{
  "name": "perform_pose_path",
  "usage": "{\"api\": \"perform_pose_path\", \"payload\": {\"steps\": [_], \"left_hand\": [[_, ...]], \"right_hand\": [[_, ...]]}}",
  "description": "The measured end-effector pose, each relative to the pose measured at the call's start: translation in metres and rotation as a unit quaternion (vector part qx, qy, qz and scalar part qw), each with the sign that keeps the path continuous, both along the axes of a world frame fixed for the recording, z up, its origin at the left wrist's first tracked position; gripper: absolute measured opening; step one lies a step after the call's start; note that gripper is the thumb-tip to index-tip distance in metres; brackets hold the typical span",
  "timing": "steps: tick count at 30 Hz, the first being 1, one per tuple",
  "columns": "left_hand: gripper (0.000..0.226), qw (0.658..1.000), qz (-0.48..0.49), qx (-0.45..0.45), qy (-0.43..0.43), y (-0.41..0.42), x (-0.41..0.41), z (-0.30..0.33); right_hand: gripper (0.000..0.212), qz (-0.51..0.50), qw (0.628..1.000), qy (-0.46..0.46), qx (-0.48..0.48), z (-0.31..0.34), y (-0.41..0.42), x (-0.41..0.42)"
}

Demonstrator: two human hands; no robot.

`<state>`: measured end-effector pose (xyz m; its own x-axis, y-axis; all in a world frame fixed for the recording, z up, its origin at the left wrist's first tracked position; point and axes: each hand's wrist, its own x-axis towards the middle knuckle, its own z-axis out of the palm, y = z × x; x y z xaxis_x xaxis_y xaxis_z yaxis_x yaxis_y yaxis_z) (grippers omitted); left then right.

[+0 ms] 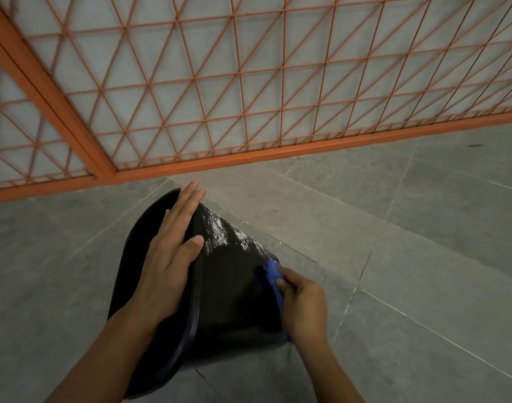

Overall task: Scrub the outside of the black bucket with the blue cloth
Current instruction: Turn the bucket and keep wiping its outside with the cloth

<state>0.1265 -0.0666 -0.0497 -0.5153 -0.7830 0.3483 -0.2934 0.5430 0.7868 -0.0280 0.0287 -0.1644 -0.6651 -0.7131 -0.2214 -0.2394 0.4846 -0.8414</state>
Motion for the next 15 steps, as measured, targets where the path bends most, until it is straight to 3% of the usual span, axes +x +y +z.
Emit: {"api": "perform_pose_path", "payload": {"steps": [5,15], "left_hand": [[0.066,1.000,0.005,-0.013,-0.007,-0.001,0.001,0.002],[0.065,1.000,0.007,-0.006,-0.001,-0.001,0.000,0.000]], "right_hand": [[0.028,-0.007,0.999,0.012,0.044,-0.004,0.009,-0.011],[0.027,-0.001,0.999,-0.003,0.036,-0.004,0.001,-0.016]]}}
